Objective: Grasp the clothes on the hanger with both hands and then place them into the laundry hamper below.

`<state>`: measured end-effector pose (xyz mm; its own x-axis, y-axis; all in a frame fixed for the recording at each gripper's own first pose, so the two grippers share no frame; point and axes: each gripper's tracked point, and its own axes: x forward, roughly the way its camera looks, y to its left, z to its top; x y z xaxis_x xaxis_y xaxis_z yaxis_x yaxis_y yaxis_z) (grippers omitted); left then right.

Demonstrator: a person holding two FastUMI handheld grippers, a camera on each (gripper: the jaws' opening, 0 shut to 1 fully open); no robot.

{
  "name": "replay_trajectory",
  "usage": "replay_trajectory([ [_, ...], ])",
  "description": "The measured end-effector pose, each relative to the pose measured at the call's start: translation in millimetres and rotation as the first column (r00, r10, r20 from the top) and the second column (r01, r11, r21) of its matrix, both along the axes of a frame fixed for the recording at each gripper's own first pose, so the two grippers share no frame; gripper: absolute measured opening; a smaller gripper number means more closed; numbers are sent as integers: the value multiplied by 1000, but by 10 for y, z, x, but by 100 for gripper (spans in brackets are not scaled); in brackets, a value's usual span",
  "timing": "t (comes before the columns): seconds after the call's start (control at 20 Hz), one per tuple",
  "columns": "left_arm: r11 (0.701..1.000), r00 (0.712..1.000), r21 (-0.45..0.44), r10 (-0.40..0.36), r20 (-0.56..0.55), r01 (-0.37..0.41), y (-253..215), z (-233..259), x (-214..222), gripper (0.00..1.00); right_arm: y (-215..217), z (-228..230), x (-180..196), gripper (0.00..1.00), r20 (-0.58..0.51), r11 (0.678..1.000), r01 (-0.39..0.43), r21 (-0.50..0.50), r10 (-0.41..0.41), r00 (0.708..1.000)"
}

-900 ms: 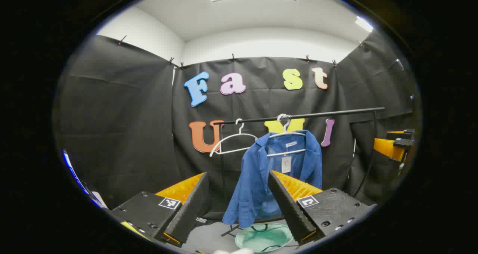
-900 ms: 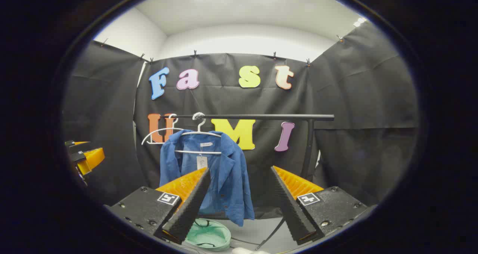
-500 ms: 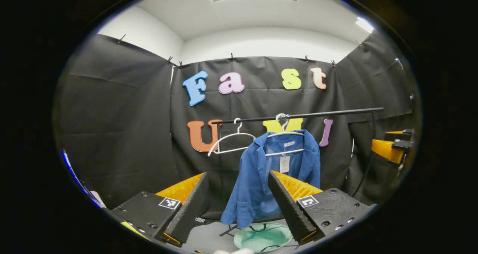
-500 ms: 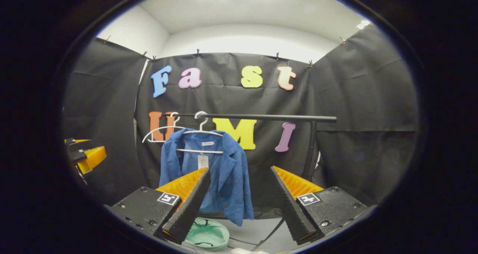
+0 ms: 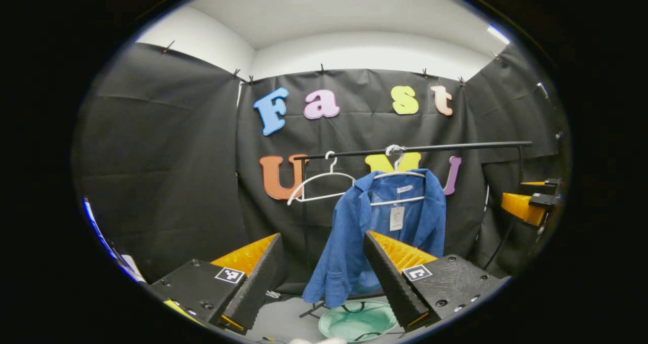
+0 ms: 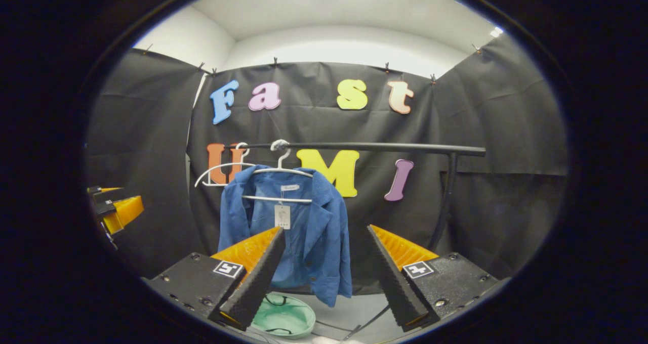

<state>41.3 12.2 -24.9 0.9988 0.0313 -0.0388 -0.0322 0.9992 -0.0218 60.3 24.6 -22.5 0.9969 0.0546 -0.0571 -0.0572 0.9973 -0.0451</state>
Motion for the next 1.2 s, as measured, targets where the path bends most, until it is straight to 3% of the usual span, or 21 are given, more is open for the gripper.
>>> replay_trajectory([
  [0.8,1000,999,24,19,-33,-19,-891,-620,1829,97,200,-683,2343,99,-105,994,-110,-26,107,989],
  [1.2,998,996,31,48,-81,-46,-1017,-1022,2430,97,438,-952,3003,98,-139,988,-150,-24,145,980],
])
